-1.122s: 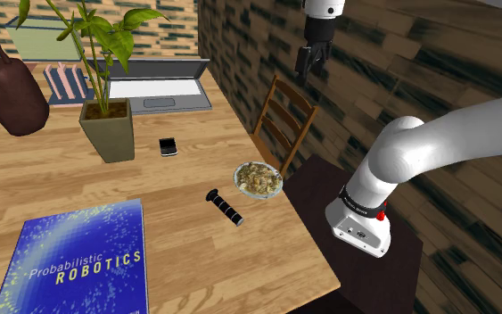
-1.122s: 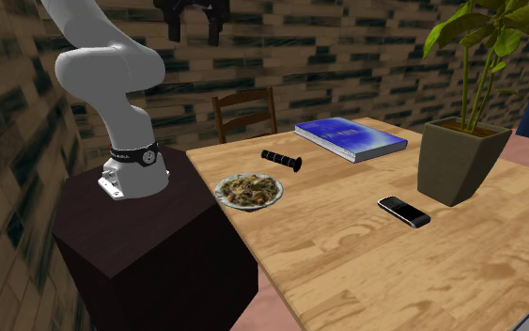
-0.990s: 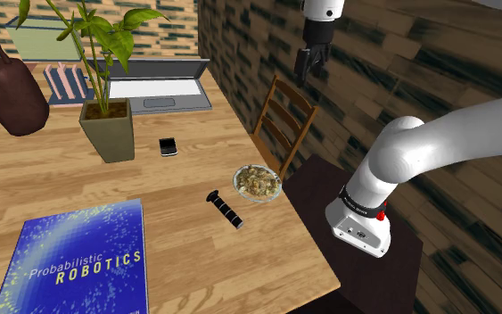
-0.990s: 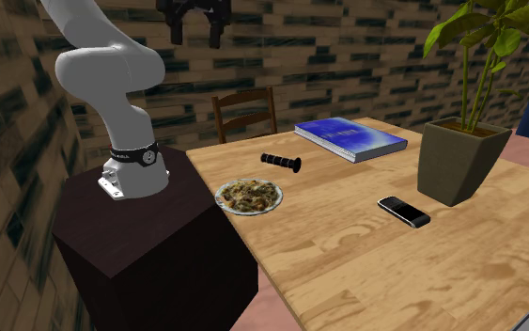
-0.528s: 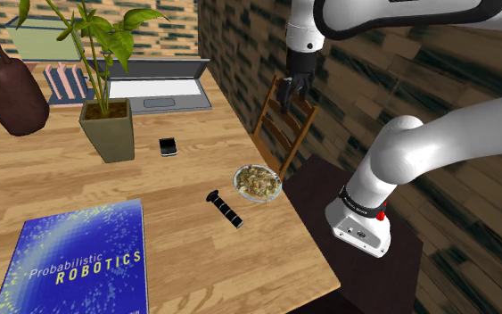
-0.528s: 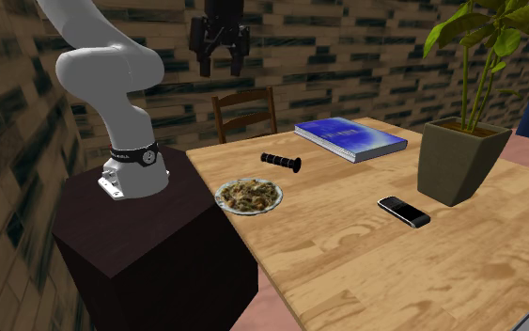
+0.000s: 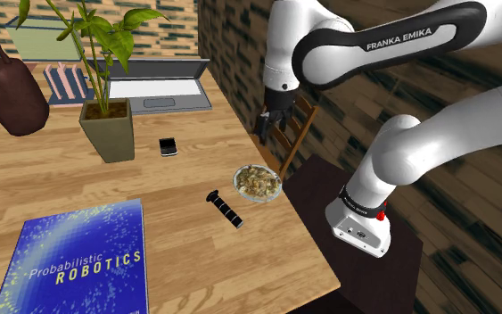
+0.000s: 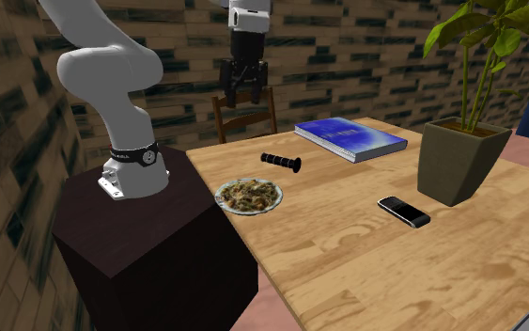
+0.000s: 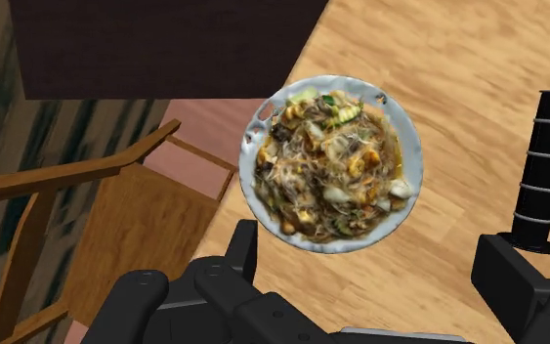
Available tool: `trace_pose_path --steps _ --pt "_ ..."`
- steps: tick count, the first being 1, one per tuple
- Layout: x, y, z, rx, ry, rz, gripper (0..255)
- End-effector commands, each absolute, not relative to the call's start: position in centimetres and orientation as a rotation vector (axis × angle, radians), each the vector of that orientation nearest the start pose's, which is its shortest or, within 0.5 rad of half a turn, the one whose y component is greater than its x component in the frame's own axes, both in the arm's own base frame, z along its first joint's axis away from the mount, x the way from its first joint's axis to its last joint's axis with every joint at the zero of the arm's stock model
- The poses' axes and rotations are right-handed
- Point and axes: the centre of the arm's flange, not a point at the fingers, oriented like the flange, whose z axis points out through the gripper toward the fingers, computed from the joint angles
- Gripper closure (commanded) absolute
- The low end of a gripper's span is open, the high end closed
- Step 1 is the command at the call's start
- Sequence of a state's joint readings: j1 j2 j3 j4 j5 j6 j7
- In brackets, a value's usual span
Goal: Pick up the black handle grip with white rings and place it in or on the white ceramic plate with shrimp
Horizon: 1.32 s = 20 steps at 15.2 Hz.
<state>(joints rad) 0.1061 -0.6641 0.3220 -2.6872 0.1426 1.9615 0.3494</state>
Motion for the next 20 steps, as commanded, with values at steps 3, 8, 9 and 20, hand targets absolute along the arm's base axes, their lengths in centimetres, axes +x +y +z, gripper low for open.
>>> trace_pose_path --steps 3,8,9,20 --pt "30.6 18.0 37.7 -3.227 0.103 0.060 0" --pt "30.9 22.5 33.0 -3.224 0.118 0.034 0" --pt "30.9 23.5 32.0 -3.223 0.122 0.029 0" --pt "31.7 30.9 23.3 -3.218 0.147 -0.015 0"
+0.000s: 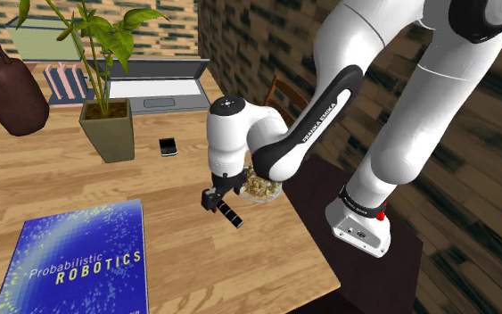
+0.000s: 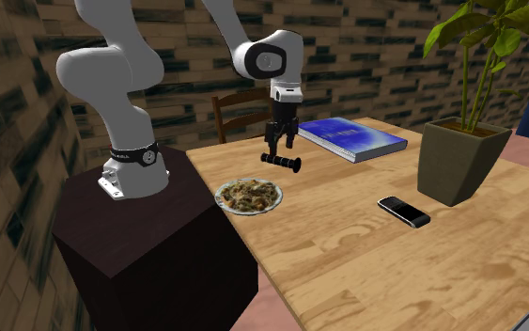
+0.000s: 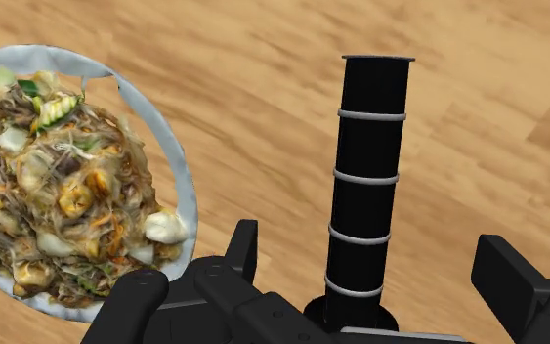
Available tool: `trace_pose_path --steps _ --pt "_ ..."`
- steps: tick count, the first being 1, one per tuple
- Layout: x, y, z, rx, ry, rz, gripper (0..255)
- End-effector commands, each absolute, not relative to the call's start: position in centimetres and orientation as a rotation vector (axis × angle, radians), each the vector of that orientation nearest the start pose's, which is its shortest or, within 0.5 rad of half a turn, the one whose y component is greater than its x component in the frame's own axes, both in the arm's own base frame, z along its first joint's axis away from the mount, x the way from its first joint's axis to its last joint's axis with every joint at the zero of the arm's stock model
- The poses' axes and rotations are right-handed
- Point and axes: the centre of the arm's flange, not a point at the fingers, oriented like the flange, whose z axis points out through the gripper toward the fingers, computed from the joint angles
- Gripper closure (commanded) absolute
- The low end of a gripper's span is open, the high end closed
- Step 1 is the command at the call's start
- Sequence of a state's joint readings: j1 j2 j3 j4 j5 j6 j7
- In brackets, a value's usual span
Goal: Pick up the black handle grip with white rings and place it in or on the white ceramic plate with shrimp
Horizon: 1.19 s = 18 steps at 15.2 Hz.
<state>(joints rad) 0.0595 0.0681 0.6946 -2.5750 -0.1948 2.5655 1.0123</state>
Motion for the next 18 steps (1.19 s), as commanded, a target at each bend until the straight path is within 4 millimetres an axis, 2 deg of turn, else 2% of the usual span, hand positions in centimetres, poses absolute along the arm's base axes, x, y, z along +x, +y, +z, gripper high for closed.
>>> trace_pose_path --steps 1,5,13,14,18 --pt "31.7 30.8 22.8 -3.218 0.147 -0.015 0" --pt "31.7 30.6 20.4 -3.218 0.147 -0.015 0" --pt "31.7 30.6 20.4 -3.218 0.147 -0.015 0" --pt "31.7 30.6 20.4 -3.218 0.147 -0.015 255" --pt "31.7 30.6 20.4 -3.218 0.147 -0.015 255"
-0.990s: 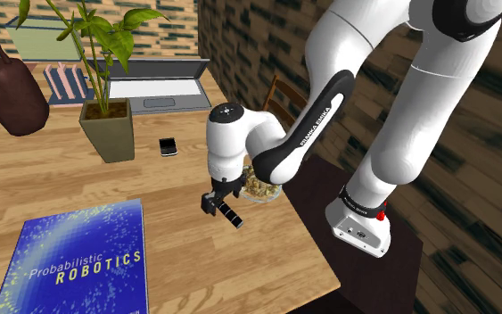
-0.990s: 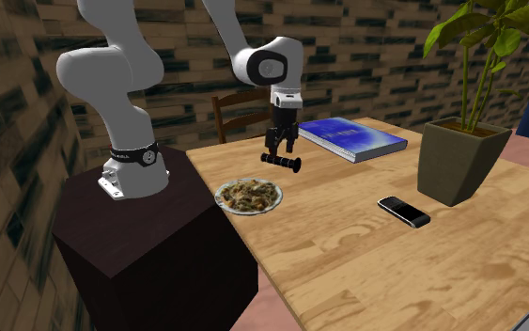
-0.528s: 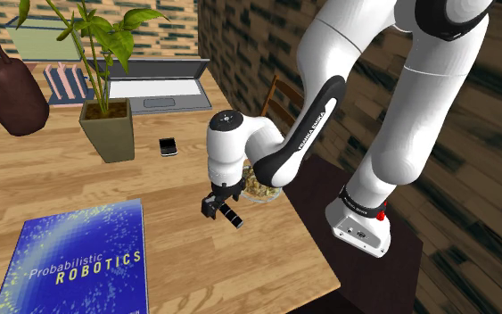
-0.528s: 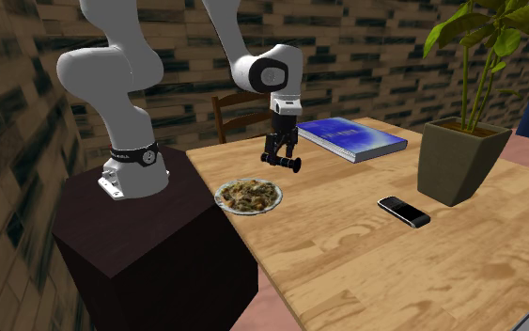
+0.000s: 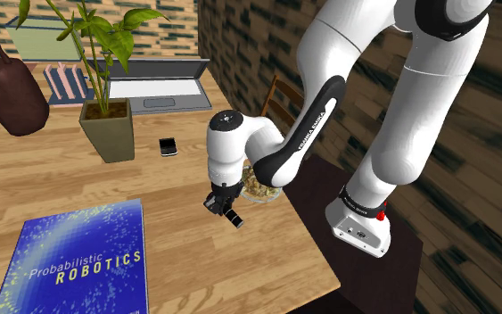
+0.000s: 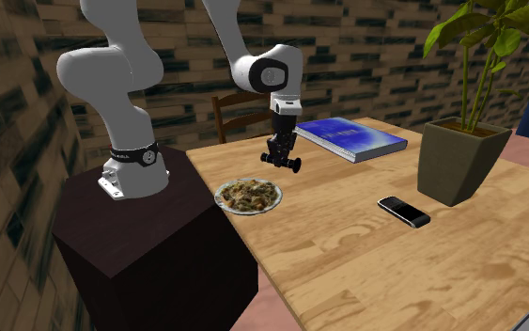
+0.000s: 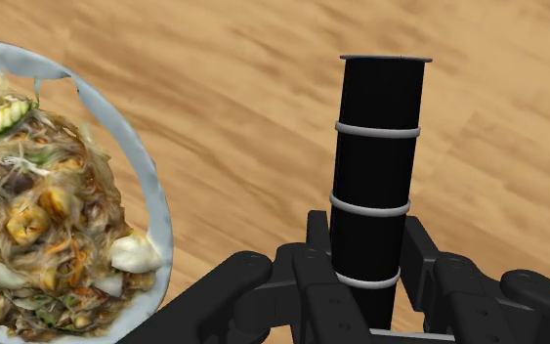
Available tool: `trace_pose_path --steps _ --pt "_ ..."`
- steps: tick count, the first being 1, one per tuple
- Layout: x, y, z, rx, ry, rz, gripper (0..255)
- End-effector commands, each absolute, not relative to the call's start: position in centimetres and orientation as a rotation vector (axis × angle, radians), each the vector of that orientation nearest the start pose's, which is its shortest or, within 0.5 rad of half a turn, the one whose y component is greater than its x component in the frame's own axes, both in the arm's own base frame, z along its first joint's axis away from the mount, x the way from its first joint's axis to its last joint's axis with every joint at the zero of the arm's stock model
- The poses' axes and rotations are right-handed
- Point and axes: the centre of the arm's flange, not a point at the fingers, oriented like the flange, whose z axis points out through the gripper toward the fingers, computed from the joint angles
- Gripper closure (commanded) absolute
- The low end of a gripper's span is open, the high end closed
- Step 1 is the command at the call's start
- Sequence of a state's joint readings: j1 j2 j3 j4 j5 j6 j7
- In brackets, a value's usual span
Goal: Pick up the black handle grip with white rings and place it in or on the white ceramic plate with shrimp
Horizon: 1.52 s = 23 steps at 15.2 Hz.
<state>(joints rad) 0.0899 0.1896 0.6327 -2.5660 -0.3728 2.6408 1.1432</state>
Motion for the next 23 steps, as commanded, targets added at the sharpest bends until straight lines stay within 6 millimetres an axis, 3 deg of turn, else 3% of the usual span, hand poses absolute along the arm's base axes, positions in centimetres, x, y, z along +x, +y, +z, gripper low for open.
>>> trace_pose_path --steps 1,5,23 --pt "31.7 30.6 20.4 -3.218 0.147 -0.015 255" --pt "31.7 30.6 20.4 -3.218 0.147 -0.015 255" --pt "31.7 30.6 29.9 -3.218 0.147 -0.015 255"
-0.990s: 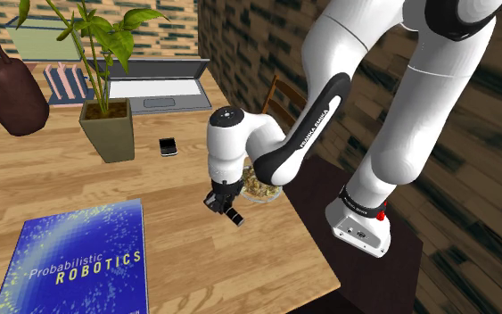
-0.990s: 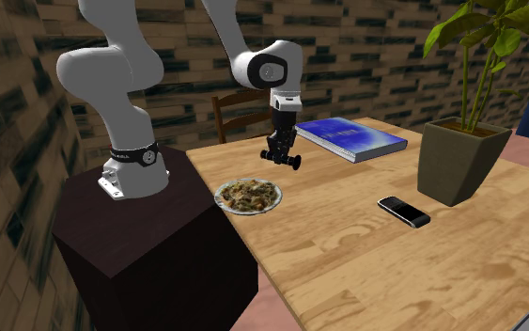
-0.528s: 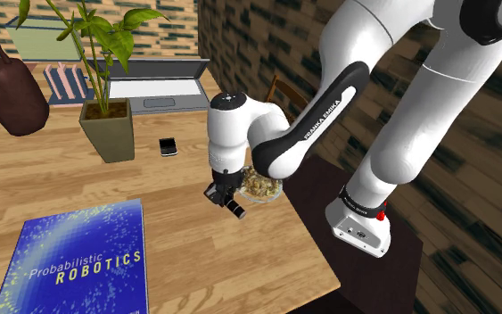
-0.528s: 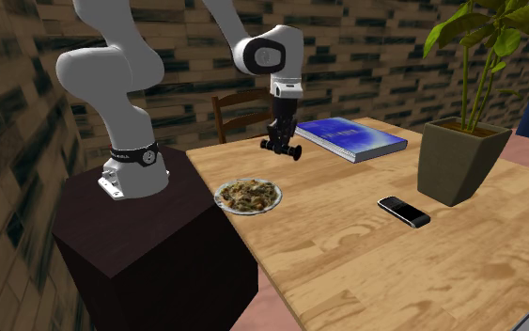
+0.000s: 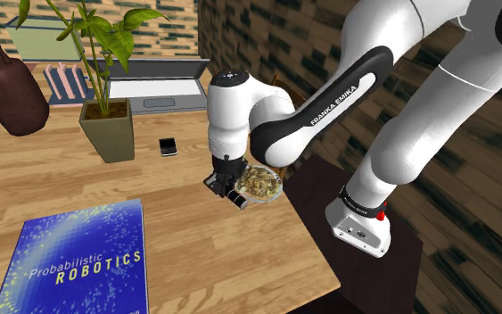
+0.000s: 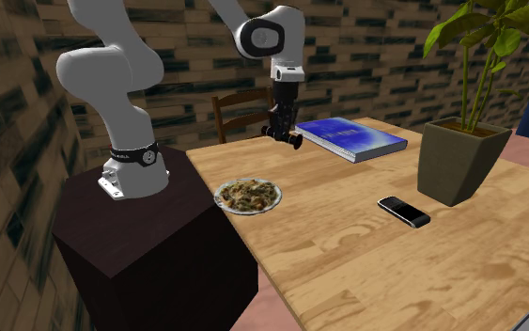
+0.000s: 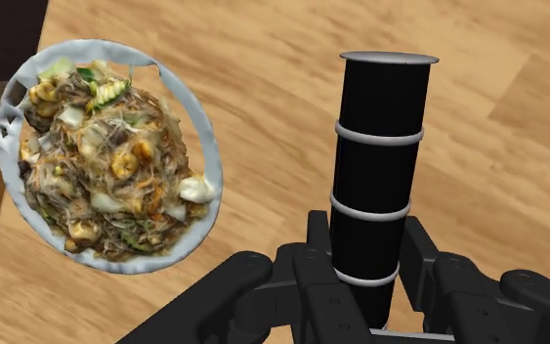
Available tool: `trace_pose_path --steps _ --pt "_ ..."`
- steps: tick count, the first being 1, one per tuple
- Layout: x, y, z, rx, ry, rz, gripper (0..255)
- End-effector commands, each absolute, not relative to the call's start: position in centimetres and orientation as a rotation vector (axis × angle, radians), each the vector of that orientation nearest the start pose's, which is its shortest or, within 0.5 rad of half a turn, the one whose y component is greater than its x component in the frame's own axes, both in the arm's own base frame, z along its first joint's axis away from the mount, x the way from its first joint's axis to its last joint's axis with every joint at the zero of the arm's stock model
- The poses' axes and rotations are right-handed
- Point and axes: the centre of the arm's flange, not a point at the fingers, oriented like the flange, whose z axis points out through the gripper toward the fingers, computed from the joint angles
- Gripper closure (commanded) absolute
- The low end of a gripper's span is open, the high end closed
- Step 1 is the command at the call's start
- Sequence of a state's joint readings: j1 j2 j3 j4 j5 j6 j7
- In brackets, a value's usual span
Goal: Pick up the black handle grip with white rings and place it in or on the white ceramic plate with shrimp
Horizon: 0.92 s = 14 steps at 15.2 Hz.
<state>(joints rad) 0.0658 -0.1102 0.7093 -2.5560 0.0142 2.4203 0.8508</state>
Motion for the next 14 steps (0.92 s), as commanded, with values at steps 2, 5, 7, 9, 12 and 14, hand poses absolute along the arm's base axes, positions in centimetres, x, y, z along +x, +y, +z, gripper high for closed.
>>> trace_pose_path --steps 2,5,7,9,12,14 --pt "31.7 30.6 30.9 -3.218 0.147 -0.015 255" --pt "31.8 28.0 31.2 -3.218 0.147 -0.015 255" --pt "31.9 25.4 31.2 -3.218 0.147 -0.015 255" --pt "32.0 22.7 31.2 -3.218 0.147 -0.015 255" --pt "32.2 18.8 31.2 -3.218 0.147 -0.015 255" --pt "32.3 16.1 31.2 -3.218 0.147 -0.015 255"
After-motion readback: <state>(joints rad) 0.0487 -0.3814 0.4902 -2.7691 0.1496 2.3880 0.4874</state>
